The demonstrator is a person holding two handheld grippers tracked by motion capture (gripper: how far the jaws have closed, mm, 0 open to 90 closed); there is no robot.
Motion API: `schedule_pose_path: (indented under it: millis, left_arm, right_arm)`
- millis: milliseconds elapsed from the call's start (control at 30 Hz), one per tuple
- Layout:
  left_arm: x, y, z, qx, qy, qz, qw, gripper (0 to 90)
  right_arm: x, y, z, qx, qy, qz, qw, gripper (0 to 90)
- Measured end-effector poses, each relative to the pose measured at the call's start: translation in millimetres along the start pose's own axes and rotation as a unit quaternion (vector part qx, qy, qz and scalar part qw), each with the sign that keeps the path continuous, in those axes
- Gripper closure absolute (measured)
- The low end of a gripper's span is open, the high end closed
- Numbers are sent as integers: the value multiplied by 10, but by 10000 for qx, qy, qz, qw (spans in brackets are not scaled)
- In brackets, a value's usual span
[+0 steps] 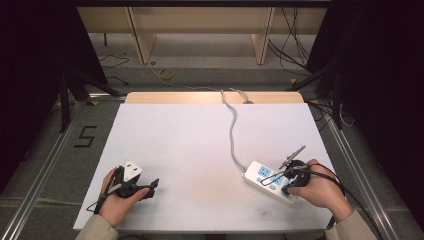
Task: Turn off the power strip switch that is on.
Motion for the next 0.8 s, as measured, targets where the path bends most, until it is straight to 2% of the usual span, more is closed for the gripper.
schedule_pose_path:
  millis: [800]
  left_arm:
    - [-2,-5,0,-18,7,-4,10000,164]
  right_arm:
    - [-16,12,-6,-52,104,80,9999,900]
Point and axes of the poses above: each handheld gripper's, and its own axes: x roughly backward along the jaws, z roughly out of its underside, y roughly to its left, the point moved 8 cm from there along -x, roughly forward along the jaws, and after that the axes turned 1 degree about -z, right-handed, at the moved point
